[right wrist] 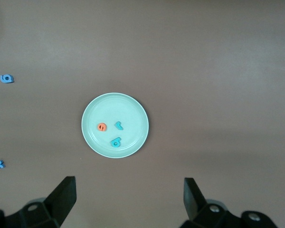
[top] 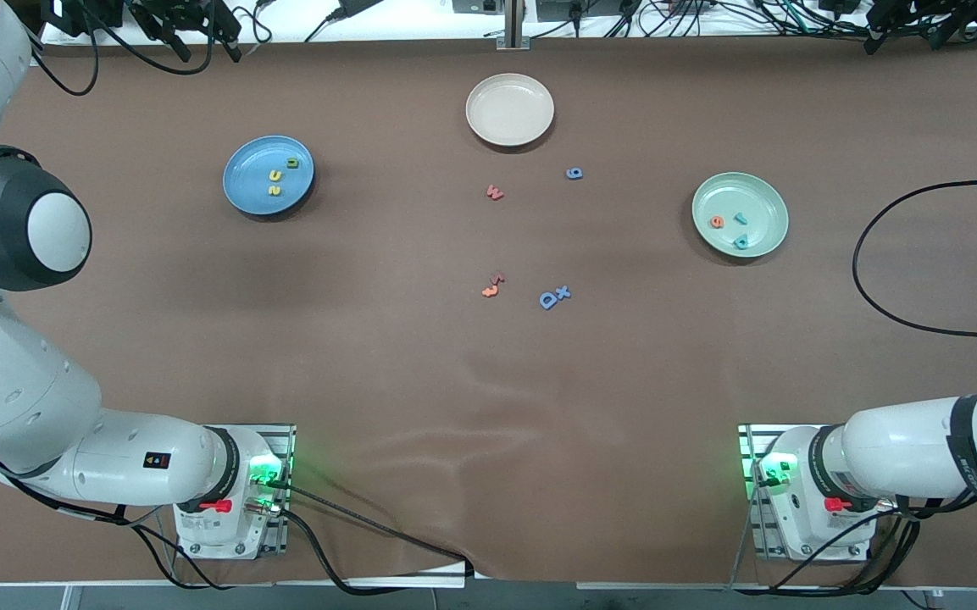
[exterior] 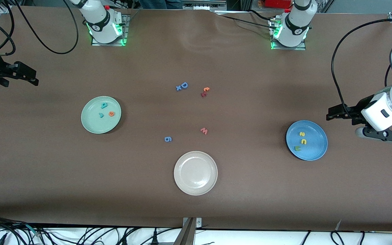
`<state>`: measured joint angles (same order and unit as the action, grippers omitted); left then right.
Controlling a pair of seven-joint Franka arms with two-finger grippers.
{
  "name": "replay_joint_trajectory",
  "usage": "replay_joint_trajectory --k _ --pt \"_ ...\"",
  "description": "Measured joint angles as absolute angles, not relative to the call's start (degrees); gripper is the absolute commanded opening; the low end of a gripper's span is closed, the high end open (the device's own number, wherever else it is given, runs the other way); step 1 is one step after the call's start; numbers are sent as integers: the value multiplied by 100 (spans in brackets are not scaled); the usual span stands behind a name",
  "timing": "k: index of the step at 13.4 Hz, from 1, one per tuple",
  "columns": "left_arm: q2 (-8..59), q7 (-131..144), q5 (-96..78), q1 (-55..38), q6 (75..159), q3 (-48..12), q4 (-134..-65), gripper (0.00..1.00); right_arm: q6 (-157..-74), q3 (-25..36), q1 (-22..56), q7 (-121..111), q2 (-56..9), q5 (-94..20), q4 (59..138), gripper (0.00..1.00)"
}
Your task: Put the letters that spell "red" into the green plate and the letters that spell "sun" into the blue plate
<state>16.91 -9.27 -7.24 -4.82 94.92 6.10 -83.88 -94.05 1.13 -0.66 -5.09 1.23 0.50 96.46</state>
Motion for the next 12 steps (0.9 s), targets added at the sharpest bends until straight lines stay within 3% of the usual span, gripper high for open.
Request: replay_joint_trajectory --k 6,12 --pt "1636 -919 -675 -472 9482 800 -7721 100 -9301 113 -66 -366 127 48 9647 100" --pt "1626 -919 -315 -514 9464 767 -7646 100 -9307 121 -69 -268 126 15 9647 100"
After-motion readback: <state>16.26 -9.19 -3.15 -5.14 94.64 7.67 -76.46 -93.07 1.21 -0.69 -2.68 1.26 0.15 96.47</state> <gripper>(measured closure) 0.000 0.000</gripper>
